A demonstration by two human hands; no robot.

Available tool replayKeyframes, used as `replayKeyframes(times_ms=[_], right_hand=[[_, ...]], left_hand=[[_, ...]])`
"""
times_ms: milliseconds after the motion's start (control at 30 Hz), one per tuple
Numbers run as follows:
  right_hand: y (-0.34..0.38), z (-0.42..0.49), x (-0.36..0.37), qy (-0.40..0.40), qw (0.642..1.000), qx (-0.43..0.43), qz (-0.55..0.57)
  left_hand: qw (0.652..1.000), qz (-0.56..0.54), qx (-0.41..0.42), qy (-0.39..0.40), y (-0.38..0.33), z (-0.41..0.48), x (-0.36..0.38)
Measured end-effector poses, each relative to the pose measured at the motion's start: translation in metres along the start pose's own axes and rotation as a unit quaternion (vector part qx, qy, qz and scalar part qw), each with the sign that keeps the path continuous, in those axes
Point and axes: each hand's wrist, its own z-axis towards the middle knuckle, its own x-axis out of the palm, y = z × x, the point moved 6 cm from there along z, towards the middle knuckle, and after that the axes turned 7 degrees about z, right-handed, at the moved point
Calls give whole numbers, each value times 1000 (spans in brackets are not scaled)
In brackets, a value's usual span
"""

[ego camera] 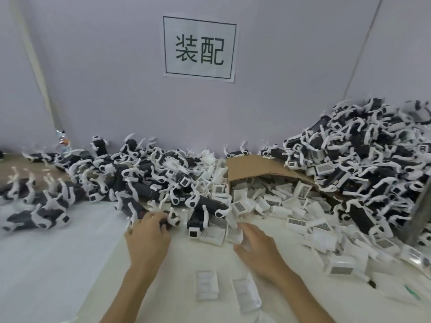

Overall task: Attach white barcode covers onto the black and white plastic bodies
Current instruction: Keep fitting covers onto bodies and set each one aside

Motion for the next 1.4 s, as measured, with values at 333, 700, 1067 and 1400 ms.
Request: replayKeyframes(times_ms=[333, 700, 1067, 1400], right_hand=[[13, -5, 1, 20, 999, -29, 0], [8, -10, -32, -201, 957, -13, 207], [-7, -4, -19, -137, 771, 119, 610], [-10, -3, -10, -96, 779, 198, 588]], left_hand=[[1000, 6, 27, 5, -4, -2, 3], [993, -115, 8, -37, -6, -3, -1], [820, -540, -185, 46, 3, 6, 8], [559, -756, -232, 248, -32, -14, 30]])
